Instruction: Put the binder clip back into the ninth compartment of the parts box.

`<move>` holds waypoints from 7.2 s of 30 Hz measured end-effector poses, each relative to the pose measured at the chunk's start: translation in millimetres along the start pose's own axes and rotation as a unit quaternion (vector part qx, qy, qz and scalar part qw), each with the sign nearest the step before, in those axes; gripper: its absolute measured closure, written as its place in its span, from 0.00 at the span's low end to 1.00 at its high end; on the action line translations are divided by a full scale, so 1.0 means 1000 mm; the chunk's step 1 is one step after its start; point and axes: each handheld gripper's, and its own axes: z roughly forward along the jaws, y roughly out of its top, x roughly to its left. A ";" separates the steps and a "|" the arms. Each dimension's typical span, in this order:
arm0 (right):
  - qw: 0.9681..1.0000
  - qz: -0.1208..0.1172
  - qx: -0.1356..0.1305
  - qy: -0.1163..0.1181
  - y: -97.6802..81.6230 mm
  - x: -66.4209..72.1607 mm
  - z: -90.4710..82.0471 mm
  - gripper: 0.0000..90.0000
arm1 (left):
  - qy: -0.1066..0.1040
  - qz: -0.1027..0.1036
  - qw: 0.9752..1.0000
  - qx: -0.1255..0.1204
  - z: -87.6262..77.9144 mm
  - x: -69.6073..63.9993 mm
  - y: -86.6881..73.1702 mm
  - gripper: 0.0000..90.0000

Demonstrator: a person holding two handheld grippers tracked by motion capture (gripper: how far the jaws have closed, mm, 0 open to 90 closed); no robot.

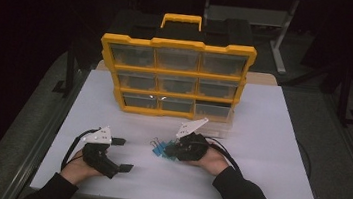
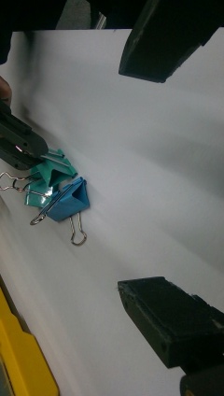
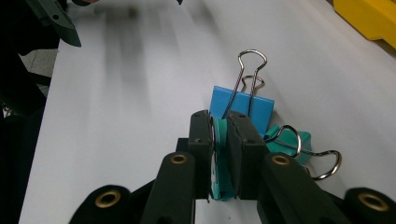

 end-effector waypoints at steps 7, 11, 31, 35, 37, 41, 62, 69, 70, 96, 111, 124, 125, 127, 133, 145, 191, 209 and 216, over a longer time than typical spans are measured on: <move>1.000 -0.001 -0.002 0.003 0.000 0.000 0.000 0.92 | 0.000 0.000 1.000 0.000 0.000 0.000 0.000 0.00; 1.000 -0.002 -0.003 0.005 0.000 0.000 0.000 0.96 | 0.000 0.001 1.000 0.001 0.000 0.000 0.000 0.00; 1.000 -0.010 -0.026 0.005 0.005 0.001 -0.015 0.97 | 0.001 0.001 1.000 0.000 0.000 0.000 0.000 0.00; 1.000 -0.007 -0.029 0.002 0.006 0.001 -0.019 0.97 | 0.001 0.002 1.000 0.001 0.000 0.000 0.000 0.00; 1.000 -0.008 -0.030 0.001 0.007 0.002 -0.021 0.97 | 0.001 0.002 1.000 0.001 0.000 0.000 0.000 0.00; 0.999 -0.009 -0.033 -0.002 0.010 0.003 -0.026 0.97 | 0.001 0.002 1.000 0.001 0.000 0.000 0.000 0.00; 0.999 -0.014 -0.035 -0.017 0.023 0.004 -0.047 0.97 | -0.001 0.001 1.000 0.002 0.001 0.000 -0.001 0.00; 0.999 -0.013 -0.036 -0.024 0.028 0.000 -0.058 0.97 | -0.001 0.000 1.000 0.001 0.002 0.000 0.000 0.00; 0.999 -0.012 -0.040 -0.026 0.030 -0.001 -0.061 0.97 | -0.001 -0.001 1.000 0.001 0.002 0.000 0.000 0.00; 0.992 0.003 -0.094 -0.083 0.045 -0.023 -0.114 0.97 | -0.001 -0.001 1.000 0.000 0.001 0.001 0.000 0.00; 0.983 0.040 -0.107 -0.140 0.027 -0.046 -0.138 0.97 | 0.001 -0.002 1.000 -0.001 0.001 0.001 0.000 0.00; 0.977 0.081 -0.084 -0.176 0.000 -0.071 -0.140 0.97 | 0.000 -0.001 1.000 -0.001 0.001 0.001 0.000 0.00; 0.977 0.084 -0.080 -0.177 -0.001 -0.072 -0.139 0.97 | 0.000 -0.002 1.000 -0.002 0.001 0.001 0.000 0.00; 0.978 0.086 -0.072 -0.175 -0.005 -0.074 -0.137 0.97 | 0.000 -0.001 1.000 -0.001 0.001 0.001 0.000 0.00; 0.979 0.092 -0.051 -0.175 -0.011 -0.077 -0.131 0.97 | -0.001 -0.001 1.000 -0.002 0.000 0.000 0.000 0.00; 0.978 0.094 -0.058 -0.178 -0.006 -0.071 -0.139 0.90 | -0.002 -0.001 1.000 -0.001 0.001 0.000 0.000 0.00; 0.995 0.065 -0.025 -0.069 0.018 -0.020 -0.079 0.89 | -0.002 0.001 1.000 -0.002 0.001 0.000 0.000 0.00; 0.995 0.073 0.003 -0.062 0.009 -0.016 -0.044 0.77 | -0.002 0.000 1.000 -0.002 0.001 0.000 0.000 0.00; 0.995 0.075 0.011 -0.070 0.006 -0.016 -0.035 0.70 | -0.003 0.001 1.000 -0.001 0.001 -0.001 0.000 0.00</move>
